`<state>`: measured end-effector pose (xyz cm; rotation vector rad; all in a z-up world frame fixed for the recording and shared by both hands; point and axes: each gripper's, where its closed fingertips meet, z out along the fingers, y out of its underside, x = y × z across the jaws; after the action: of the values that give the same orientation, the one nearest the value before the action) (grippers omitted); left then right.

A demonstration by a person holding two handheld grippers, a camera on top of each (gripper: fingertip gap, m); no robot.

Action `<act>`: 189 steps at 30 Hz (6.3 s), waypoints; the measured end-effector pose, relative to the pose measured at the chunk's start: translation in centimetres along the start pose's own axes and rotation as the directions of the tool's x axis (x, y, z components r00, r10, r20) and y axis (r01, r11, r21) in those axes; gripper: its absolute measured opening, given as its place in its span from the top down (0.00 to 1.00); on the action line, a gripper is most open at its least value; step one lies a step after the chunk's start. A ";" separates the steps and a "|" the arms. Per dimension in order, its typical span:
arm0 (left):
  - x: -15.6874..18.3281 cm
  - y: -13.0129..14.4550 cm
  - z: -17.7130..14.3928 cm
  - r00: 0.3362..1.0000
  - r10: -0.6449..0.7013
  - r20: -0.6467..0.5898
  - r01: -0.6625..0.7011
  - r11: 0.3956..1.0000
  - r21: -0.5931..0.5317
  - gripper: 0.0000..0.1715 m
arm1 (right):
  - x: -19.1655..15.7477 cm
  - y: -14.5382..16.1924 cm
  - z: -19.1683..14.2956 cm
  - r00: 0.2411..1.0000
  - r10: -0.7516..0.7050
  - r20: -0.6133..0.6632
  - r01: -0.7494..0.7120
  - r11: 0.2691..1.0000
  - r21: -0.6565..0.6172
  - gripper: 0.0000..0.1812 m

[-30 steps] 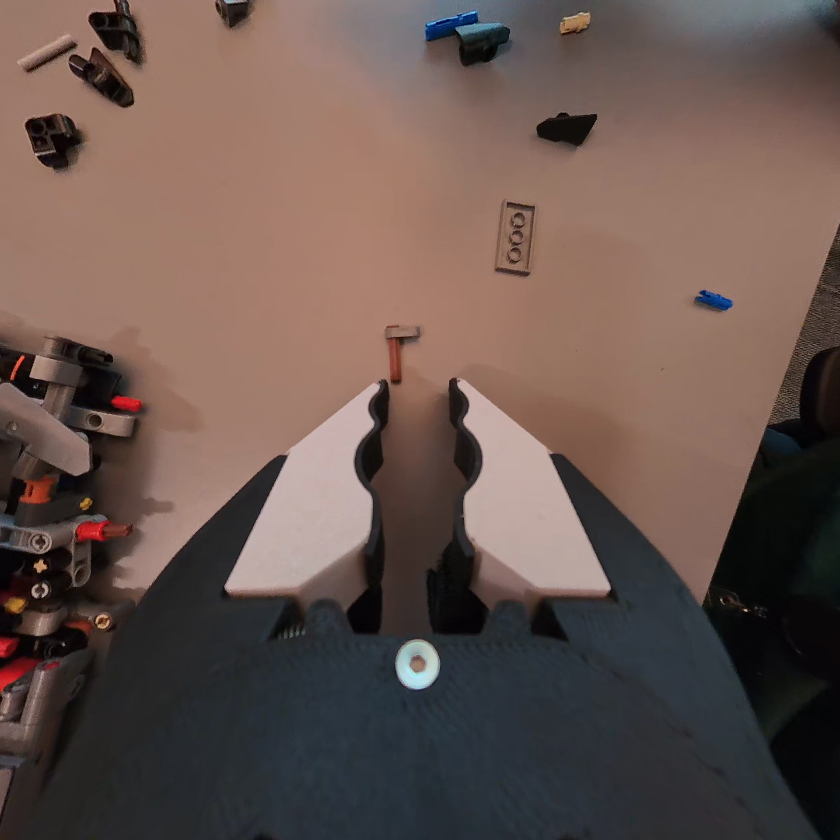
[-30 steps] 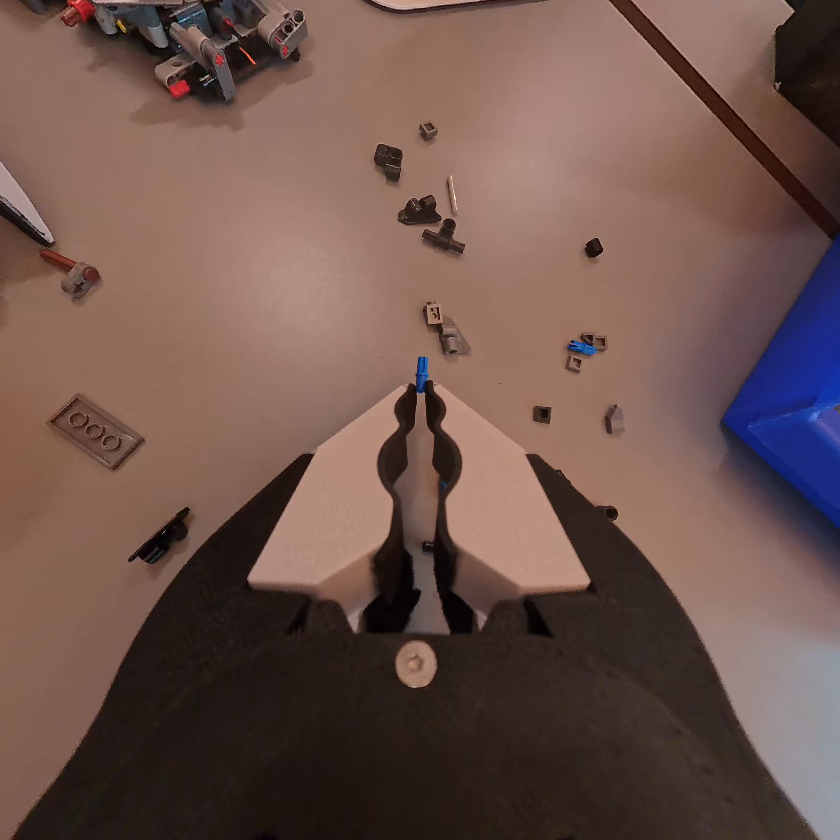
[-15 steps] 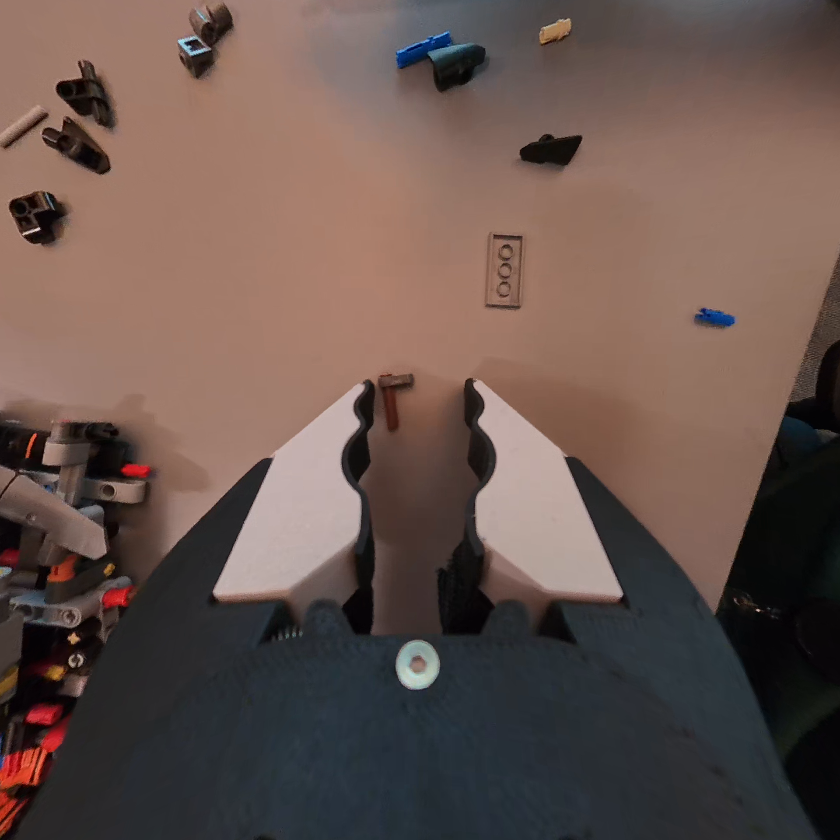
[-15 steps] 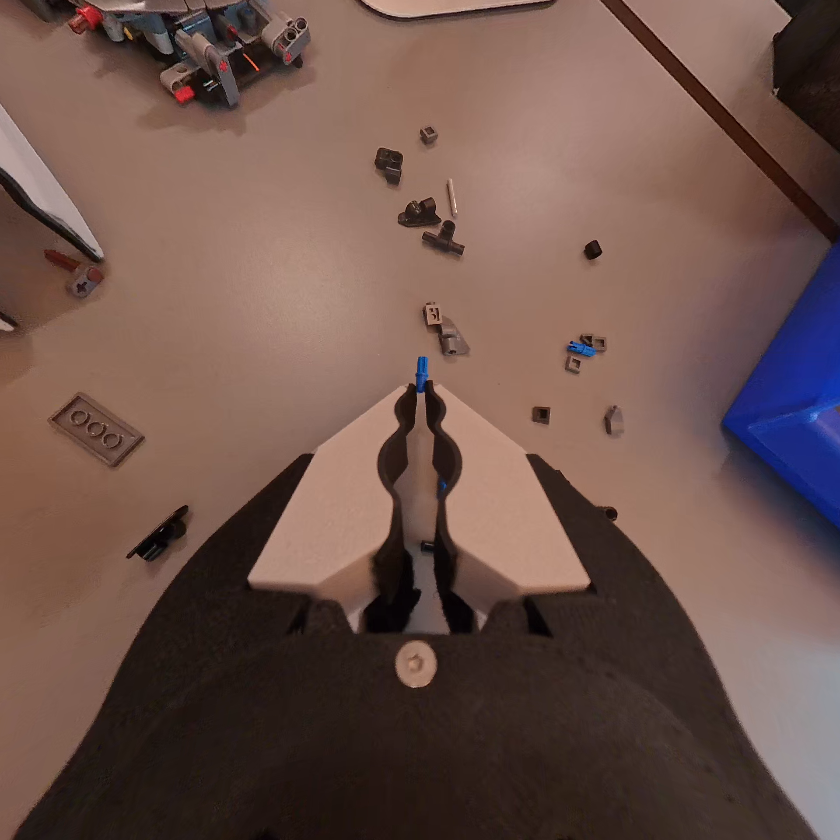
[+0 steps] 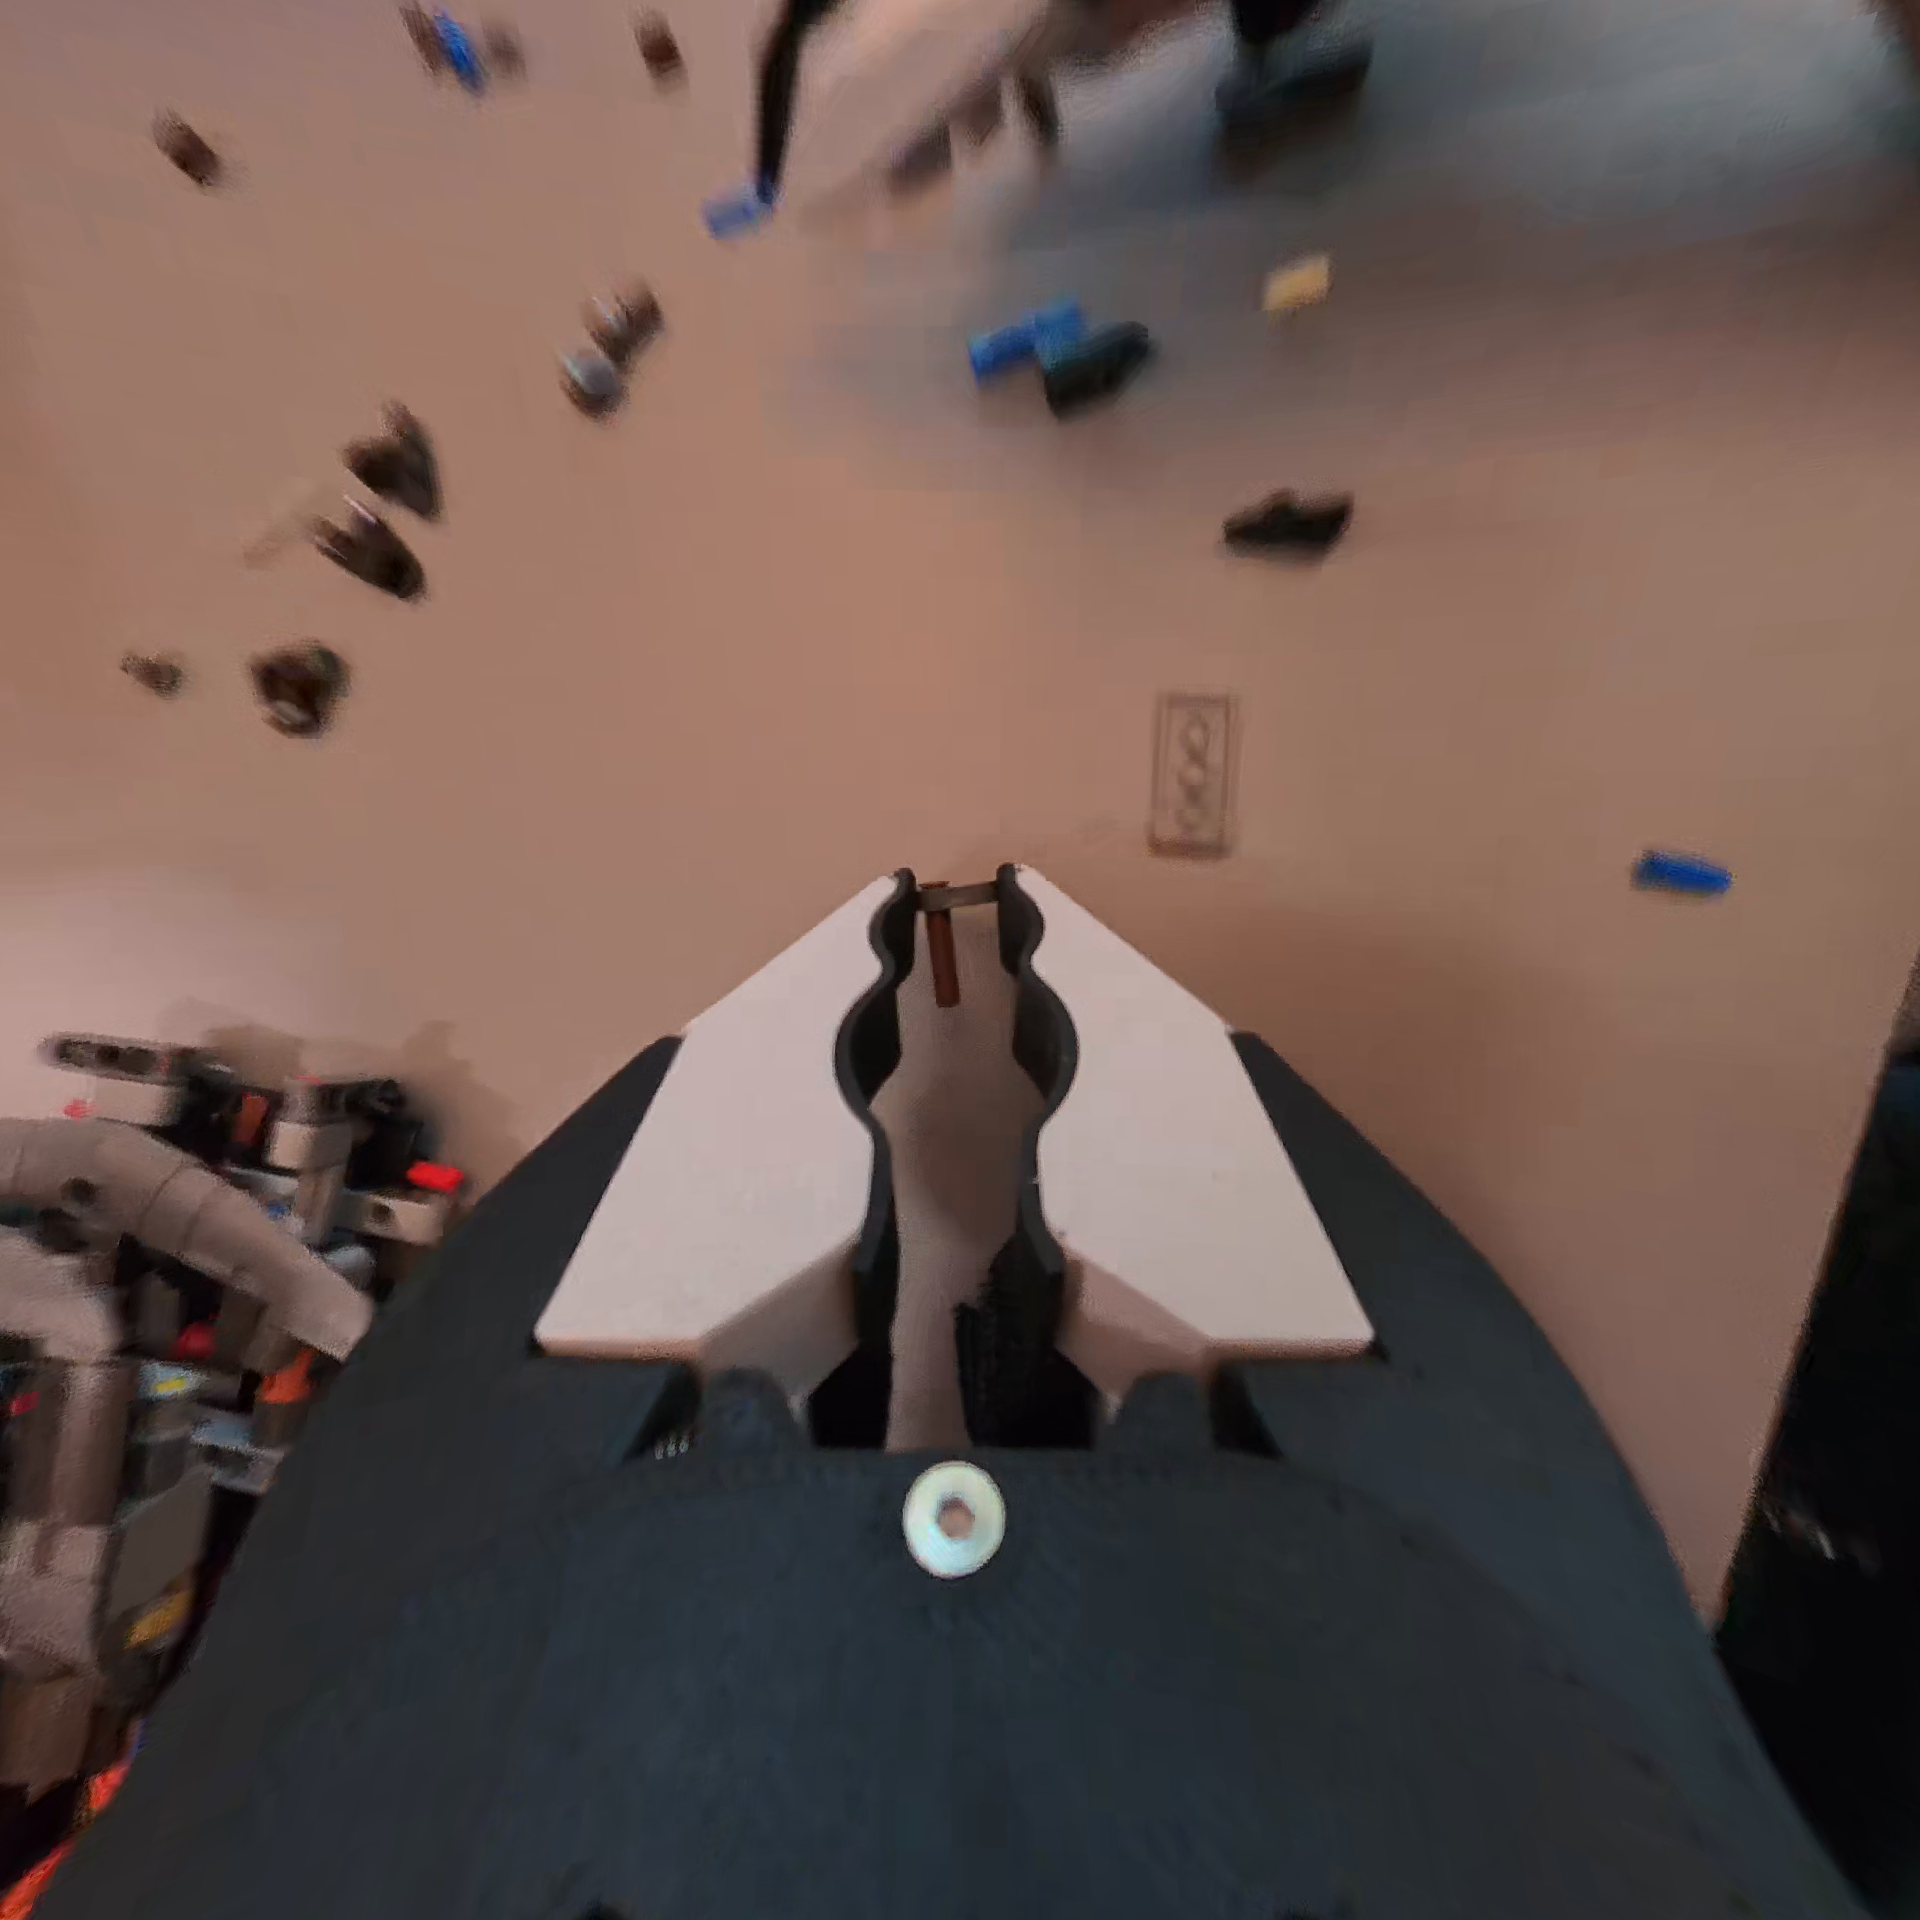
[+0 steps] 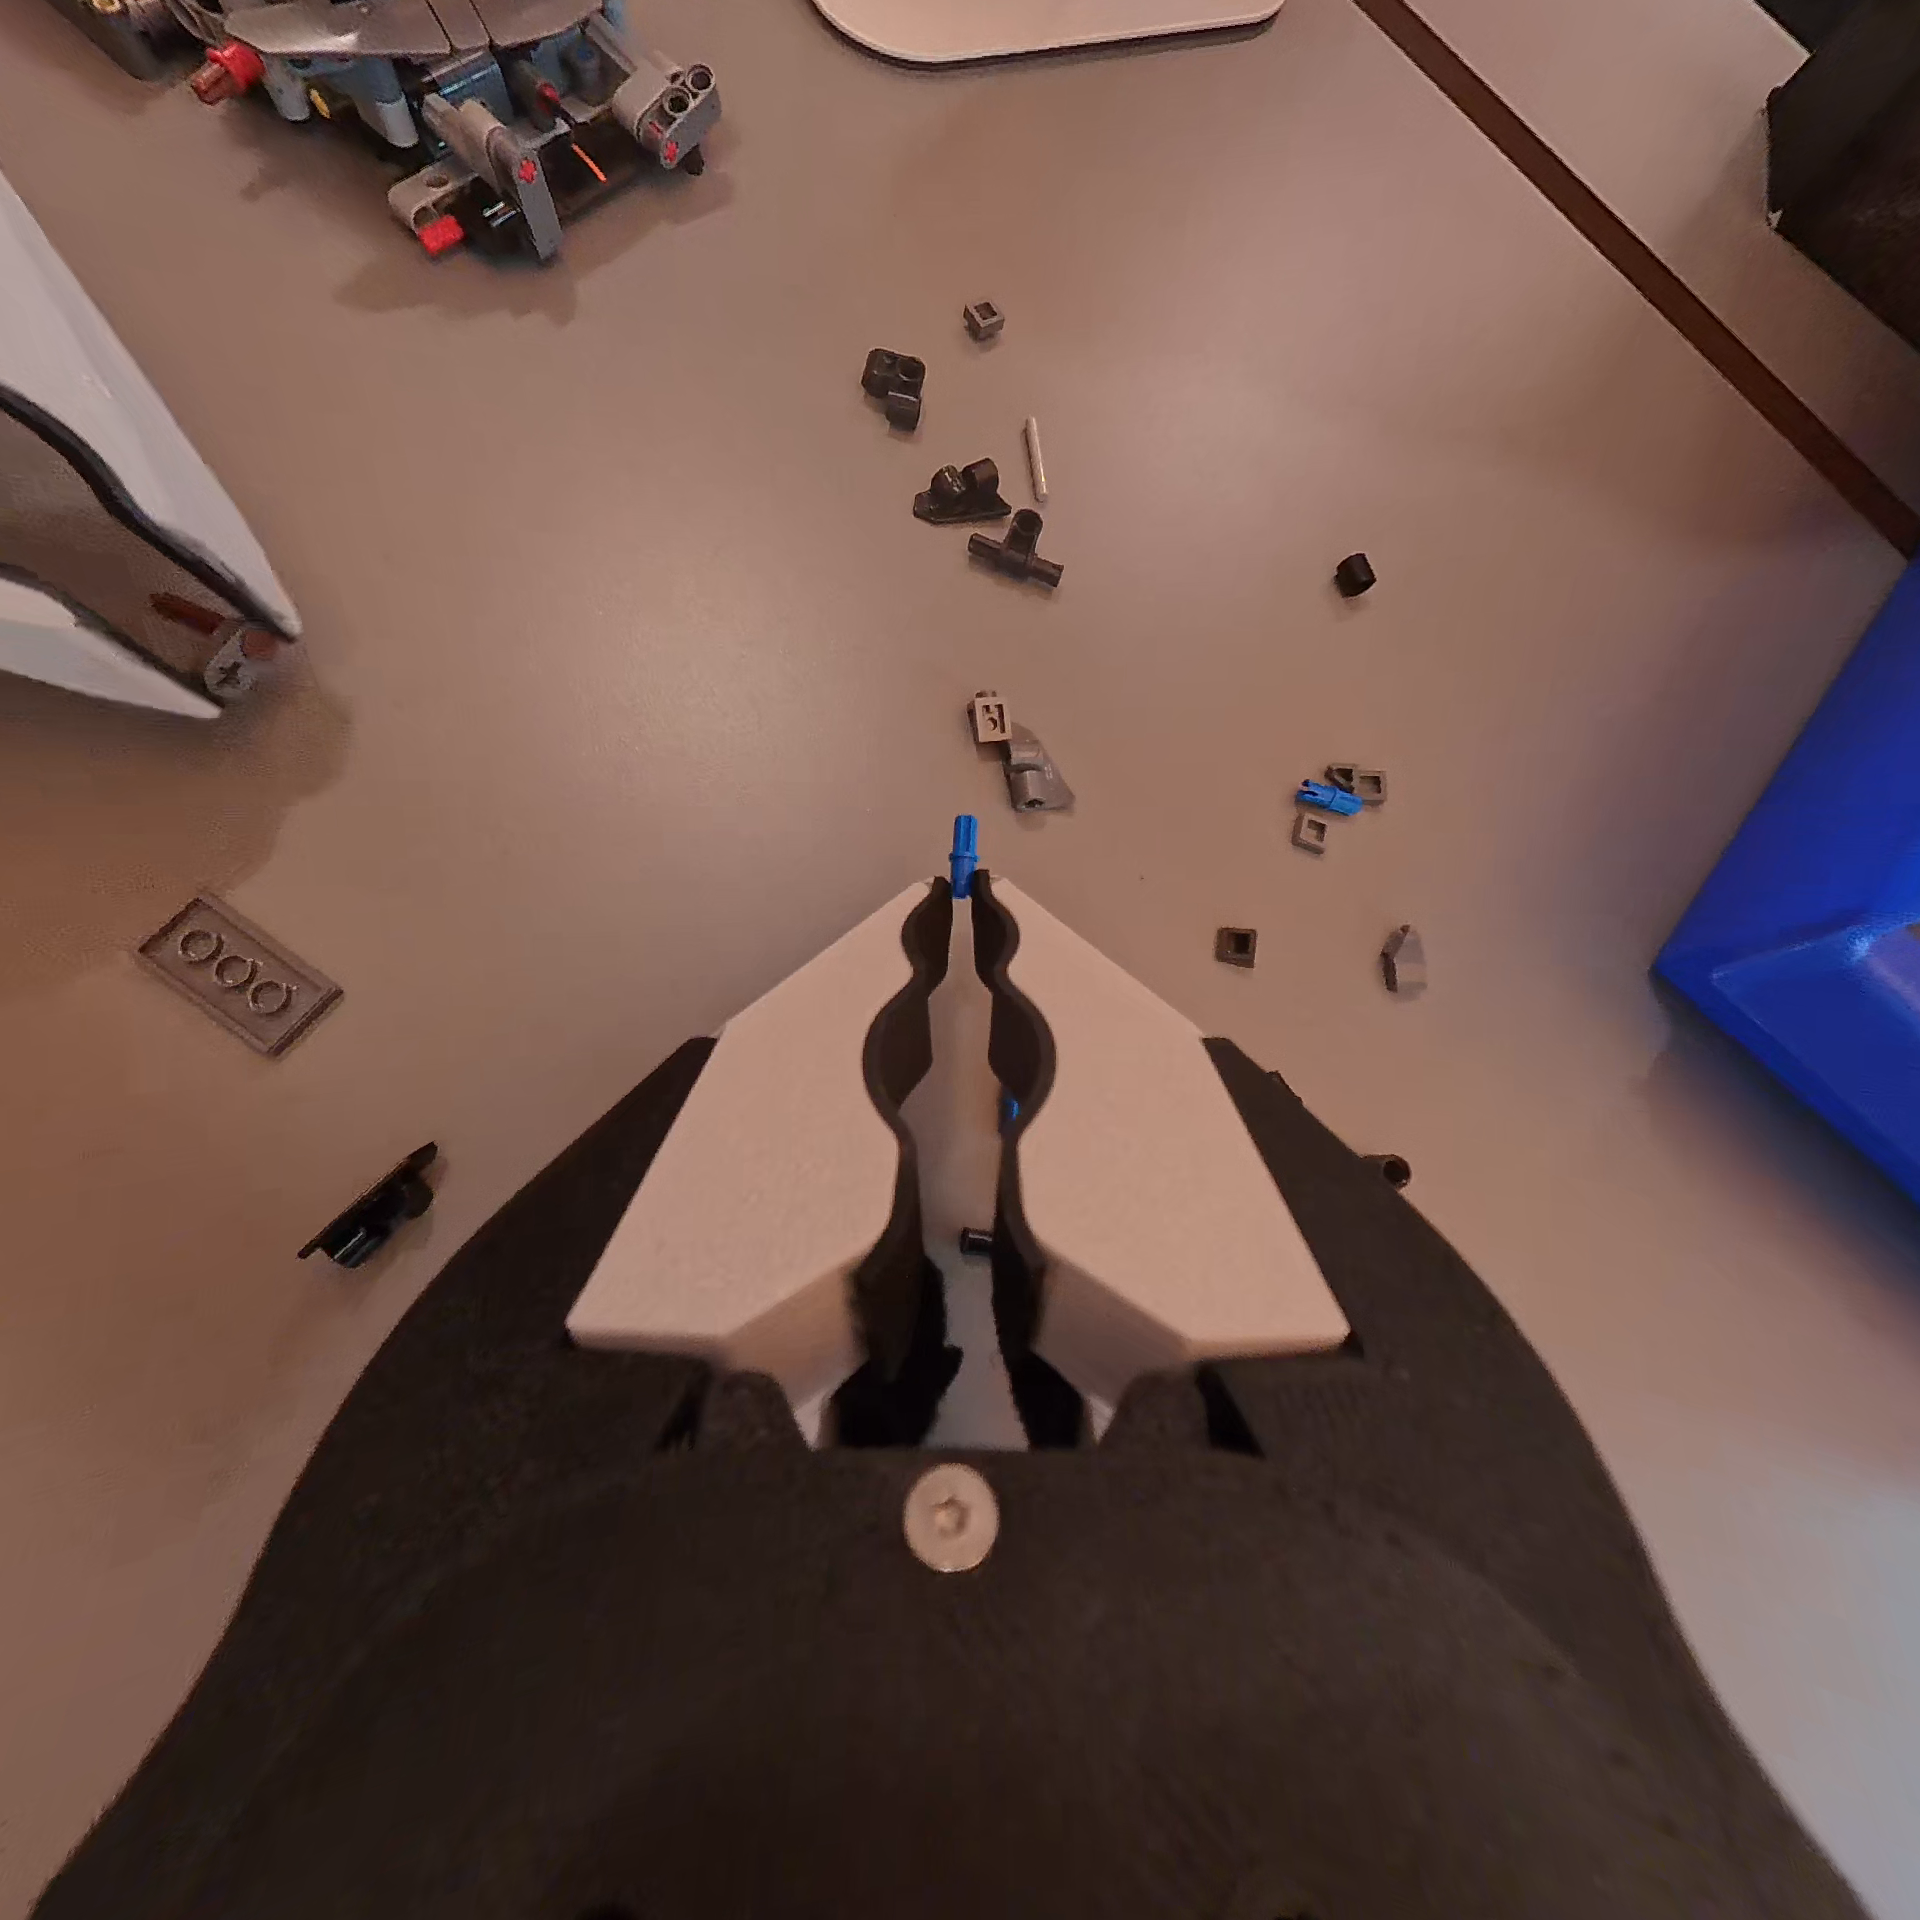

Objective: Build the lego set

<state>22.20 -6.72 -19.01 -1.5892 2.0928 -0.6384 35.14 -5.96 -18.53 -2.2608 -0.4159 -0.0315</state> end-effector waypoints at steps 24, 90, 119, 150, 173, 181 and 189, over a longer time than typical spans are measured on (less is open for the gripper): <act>1.2 2.6 -0.6 0.998 -0.037 0.057 0.036 0.999 0.031 0.79 | -0.2 -0.2 -0.1 1.000 -0.017 -0.003 0.017 1.000 0.007 0.99; -0.3 2.9 -0.2 0.963 0.267 -0.025 -0.266 0.963 0.033 0.90 | -14.1 -2.4 2.4 0.792 -0.373 0.483 0.402 0.915 0.047 0.99; -0.1 2.7 0.2 0.972 0.191 -0.135 -0.180 0.980 0.089 0.92 | -13.8 -2.7 2.4 0.754 -0.550 0.359 0.546 0.829 0.122 1.00; -0.4 2.7 0.2 0.974 0.189 -0.122 -0.177 0.979 0.102 0.92 | -13.7 -2.5 2.6 0.927 -0.080 0.365 0.122 0.988 -0.094 1.00; -0.6 2.6 -0.1 0.890 0.439 0.125 -0.450 0.890 0.075 0.92 | -14.2 -2.5 2.5 0.795 0.107 0.597 0.076 0.959 -0.273 1.00; -0.6 2.6 -0.1 0.876 0.466 0.125 -0.477 0.875 0.086 0.93 | -14.2 -2.6 2.5 0.761 0.092 0.642 0.108 0.958 -0.265 1.00; -0.6 2.7 -0.1 0.894 0.444 0.059 -0.447 0.887 0.111 0.92 | -14.2 -2.6 2.5 0.740 0.058 0.671 0.153 0.956 -0.252 1.00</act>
<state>20.27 -5.55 -20.51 -0.9888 2.2386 -0.5564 20.65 -6.55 -20.57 -2.4987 -0.9030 0.7799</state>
